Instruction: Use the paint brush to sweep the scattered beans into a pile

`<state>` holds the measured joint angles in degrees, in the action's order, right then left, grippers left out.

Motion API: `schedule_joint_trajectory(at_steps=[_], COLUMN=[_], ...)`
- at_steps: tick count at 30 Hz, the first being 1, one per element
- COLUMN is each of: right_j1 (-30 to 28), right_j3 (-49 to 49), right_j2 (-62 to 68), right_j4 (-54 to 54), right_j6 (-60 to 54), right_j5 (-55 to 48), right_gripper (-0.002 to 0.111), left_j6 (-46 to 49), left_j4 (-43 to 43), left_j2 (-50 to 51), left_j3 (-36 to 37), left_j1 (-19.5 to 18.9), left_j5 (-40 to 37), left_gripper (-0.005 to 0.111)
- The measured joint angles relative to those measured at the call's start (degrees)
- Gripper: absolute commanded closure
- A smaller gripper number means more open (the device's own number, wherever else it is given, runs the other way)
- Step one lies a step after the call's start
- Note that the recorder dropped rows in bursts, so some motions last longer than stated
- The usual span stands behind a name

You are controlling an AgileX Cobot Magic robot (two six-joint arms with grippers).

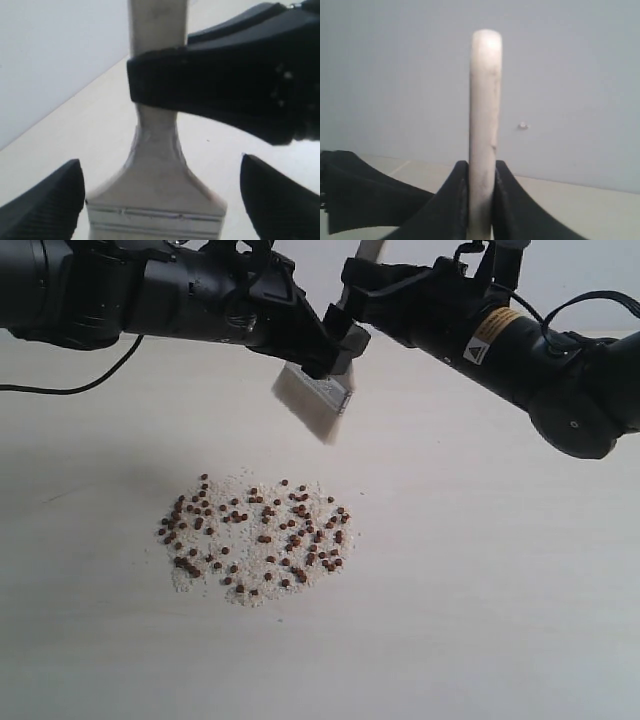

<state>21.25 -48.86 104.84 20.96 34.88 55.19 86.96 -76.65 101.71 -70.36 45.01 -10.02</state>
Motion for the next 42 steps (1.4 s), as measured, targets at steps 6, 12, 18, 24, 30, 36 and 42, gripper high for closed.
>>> schedule_joint_trajectory(at_steps=[6,12,18,24,30,36,42], right_j1=[0.0,0.0,0.0,0.0,0.0,0.0,0.2], right_j3=[0.0,0.0,0.0,0.0,0.0,0.0,0.1], right_j2=[-5.9,-11.4,-12.8,-12.8,-12.9,-12.9,-13.0], right_j4=[-7.6,-8.1,-8.1,-8.1,-8.1,-8.1,-7.3], right_j6=[-17.6,-24.6,-25.7,-25.7,-24.3,-23.0,-19.9], right_j5=[-9.9,-22.3,-31.1,-37.0,-39.6,-43.5,-43.8], right_gripper=[0.108,0.108,0.108,0.108,0.108,0.108,0.108], left_j6=[0.0,-0.1,-0.5,-1.4,-11.9,-37.3,-64.6], left_j4=[0.9,0.9,1.1,0.7,6.9,28.1,48.3], left_j2=[-0.4,-0.4,-3.4,-19.2,-34.6,-49.7,-58.6], left_j3=[0.0,0.0,4.3,20.9,34.0,44.3,53.8], left_j1=[-3.0,-7.4,-10.5,-11.1,-11.2,-11.2,-11.2], left_j5=[-0.1,-5.2,-8.5,13.5,23.7,25.1,30.4], left_gripper=[0.037,0.106,0.107,0.107,0.107,0.107,0.107])
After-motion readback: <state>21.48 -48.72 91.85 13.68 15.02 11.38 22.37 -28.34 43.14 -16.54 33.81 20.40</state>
